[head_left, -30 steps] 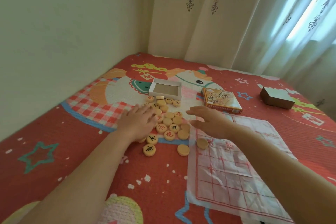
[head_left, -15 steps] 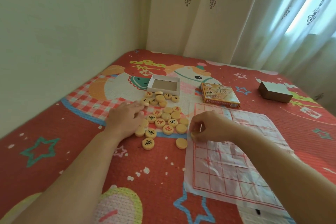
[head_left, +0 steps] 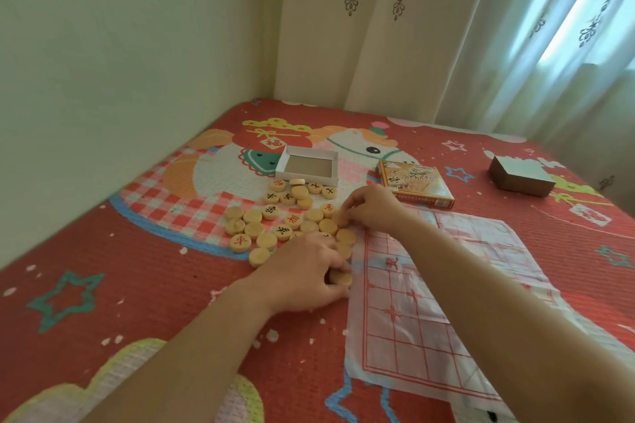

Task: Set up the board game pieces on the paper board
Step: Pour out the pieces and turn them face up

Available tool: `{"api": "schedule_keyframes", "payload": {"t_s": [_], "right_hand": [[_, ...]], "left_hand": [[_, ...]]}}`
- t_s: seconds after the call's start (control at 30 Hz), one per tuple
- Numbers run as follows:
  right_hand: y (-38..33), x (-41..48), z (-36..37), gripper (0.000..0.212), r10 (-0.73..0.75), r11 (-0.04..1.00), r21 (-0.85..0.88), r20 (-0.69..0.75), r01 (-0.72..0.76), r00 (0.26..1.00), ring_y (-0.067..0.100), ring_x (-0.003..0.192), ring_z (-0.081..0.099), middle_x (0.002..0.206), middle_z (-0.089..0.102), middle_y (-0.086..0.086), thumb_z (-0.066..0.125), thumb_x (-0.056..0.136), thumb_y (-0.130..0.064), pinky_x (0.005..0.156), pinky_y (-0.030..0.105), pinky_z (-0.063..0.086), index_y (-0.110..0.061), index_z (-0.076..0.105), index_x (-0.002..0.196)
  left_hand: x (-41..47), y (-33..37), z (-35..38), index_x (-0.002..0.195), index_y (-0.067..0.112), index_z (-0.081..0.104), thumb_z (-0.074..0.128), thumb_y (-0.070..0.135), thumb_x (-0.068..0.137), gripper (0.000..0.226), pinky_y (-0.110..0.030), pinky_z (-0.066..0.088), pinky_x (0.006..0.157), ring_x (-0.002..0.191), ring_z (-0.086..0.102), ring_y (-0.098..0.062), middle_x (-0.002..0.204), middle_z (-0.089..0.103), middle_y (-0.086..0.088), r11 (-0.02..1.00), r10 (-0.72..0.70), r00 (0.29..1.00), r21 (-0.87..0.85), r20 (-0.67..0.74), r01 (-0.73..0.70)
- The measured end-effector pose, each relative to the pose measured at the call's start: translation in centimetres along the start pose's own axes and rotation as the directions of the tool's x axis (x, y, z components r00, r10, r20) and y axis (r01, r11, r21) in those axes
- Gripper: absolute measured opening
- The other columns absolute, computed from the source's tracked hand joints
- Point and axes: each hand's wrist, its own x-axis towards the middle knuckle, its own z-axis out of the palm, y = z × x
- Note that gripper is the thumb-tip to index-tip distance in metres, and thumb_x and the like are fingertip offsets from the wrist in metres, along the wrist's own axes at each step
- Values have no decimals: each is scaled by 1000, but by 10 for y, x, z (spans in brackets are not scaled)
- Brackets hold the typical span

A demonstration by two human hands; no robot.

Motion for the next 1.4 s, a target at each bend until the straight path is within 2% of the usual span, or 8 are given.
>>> {"api": "schedule_keyframes", "payload": {"t_s": [0.1,0.23,0.5,0.7,0.9,1.03,1.23,1.4], "right_hand": [[-1,1,4,14,-64,989,-135,-35,59,997,13,76,52,87,58,0,61,83,-11,51,15,34,-12,70,94],[1,-20,0,18,-233,971,-44,15,234,972,-2,67,49,86,61,-2,60,80,0,56,5,39,-8,70,92],[10,-40,-1,24,-338,939,-19,128,343,933,6,70,52,93,60,-3,66,75,0,64,8,42,-11,72,96],[18,-38,11,14,-277,956,97,0,276,961,-2,72,52,86,62,-10,62,87,-18,64,8,39,-16,70,98],[21,-35,22,11,-248,968,-4,-128,250,960,8,78,56,83,63,-8,61,86,-17,71,24,44,-17,71,91],[19,-39,19,6,-302,951,25,-138,308,943,2,68,48,79,58,-13,66,81,-14,66,18,37,-18,70,84],[9,-51,13,14,-462,884,103,51,456,885,4,66,47,73,56,-9,79,68,-15,61,13,39,-18,69,77],[7,-48,14,21,-523,849,-5,131,528,842,5,67,49,74,50,-16,83,63,-18,65,20,43,-18,69,80]], "left_hand": [[-2,-3,-1,105,21,72,50,45,84,39,-24,39,78,84,48,-8,88,62,7,999,-21,1000,-46,-18,20],[-4,-9,-8,102,20,72,59,29,88,22,-21,39,71,78,54,-8,91,70,2,979,-151,978,-160,-141,128],[-6,-11,-11,79,11,72,65,24,80,14,-26,35,70,86,45,-13,78,51,4,962,-268,927,-23,-260,272],[-10,-21,-22,81,16,73,70,30,78,14,-24,33,70,85,47,-10,81,55,7,943,-332,923,-105,-197,317],[-10,-10,-19,87,18,76,71,27,78,14,-24,37,80,89,53,-11,89,65,3,981,-176,981,-103,-82,167],[-10,-13,-21,84,15,77,72,23,77,11,-15,36,73,76,52,-5,83,68,3,981,-158,982,-131,-102,145],[-26,-45,-59,75,21,72,74,14,75,8,-8,37,56,61,50,0,70,61,14,891,-404,906,-281,-126,358],[-39,-50,-59,87,22,72,74,21,75,13,-12,38,63,68,49,0,84,61,11,903,-394,919,-198,-30,381]]}}
